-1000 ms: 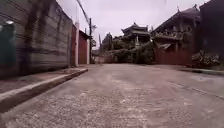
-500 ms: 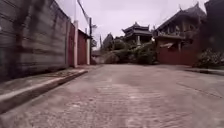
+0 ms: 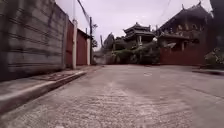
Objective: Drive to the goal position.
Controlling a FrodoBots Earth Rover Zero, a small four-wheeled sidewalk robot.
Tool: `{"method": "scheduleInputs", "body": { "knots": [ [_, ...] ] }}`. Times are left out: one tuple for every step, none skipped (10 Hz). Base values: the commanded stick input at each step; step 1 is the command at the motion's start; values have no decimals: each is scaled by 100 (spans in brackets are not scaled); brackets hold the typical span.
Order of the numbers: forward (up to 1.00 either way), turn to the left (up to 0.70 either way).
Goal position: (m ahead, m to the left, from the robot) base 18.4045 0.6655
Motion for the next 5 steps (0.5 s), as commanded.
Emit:
{"method": "scheduleInputs", "body": {
  "knots": [
    [100, 0],
    [100, 0],
    [100, 0],
    [100, 0],
    [100, 0]
  ]
}}
